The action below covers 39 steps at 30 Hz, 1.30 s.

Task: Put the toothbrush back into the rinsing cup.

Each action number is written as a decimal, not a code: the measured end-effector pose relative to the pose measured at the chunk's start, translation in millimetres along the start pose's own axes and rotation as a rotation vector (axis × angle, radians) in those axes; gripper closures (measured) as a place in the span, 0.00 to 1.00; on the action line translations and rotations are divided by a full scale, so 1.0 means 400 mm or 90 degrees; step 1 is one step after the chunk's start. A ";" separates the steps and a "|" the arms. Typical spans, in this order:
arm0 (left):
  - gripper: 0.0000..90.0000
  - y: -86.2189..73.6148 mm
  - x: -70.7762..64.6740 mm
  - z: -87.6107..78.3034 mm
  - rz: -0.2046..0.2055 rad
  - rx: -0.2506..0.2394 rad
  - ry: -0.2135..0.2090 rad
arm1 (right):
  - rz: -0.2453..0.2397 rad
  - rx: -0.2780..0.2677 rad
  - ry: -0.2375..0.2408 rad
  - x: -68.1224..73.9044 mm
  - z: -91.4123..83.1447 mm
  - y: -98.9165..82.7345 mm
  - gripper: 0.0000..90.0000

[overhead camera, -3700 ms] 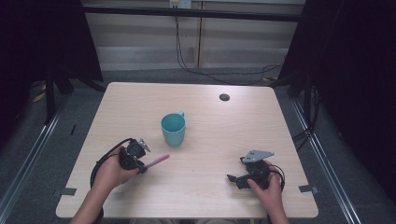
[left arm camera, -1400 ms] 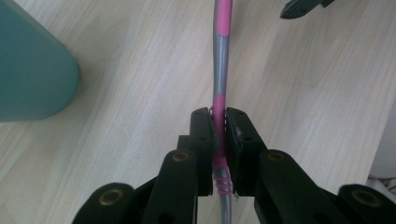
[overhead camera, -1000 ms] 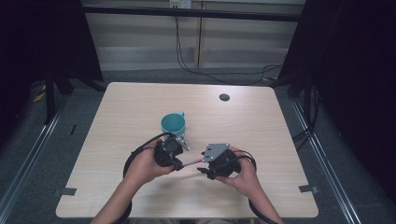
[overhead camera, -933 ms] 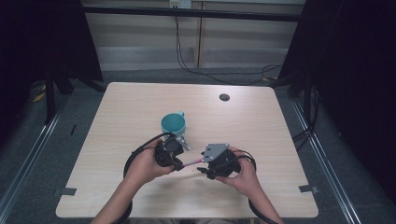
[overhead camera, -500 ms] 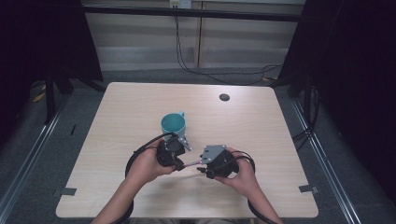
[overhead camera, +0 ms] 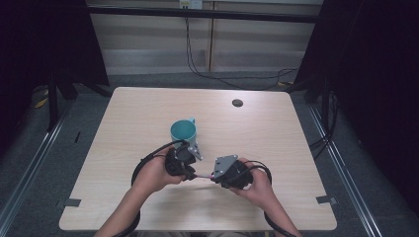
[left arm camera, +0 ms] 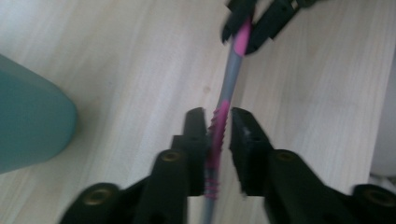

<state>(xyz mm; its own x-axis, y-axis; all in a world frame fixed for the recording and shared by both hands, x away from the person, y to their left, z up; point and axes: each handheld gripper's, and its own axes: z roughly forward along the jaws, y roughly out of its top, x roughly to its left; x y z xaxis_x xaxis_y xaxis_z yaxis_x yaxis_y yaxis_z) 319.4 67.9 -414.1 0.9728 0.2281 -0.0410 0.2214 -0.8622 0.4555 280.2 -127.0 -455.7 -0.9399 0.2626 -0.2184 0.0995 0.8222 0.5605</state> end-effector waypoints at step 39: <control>0.33 -0.082 0.034 -0.029 -0.108 -0.081 0.077 | 0.133 0.010 -0.074 -0.058 -0.076 -0.127 0.91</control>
<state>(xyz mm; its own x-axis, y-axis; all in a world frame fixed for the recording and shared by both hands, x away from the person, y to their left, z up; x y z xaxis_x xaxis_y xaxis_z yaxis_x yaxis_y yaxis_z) 324.5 104.6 -419.5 0.9054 0.4241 -0.0225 0.3628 -0.7449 0.5598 287.1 -190.2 -454.8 -0.8544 0.4834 -0.1907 0.2932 0.7513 0.5912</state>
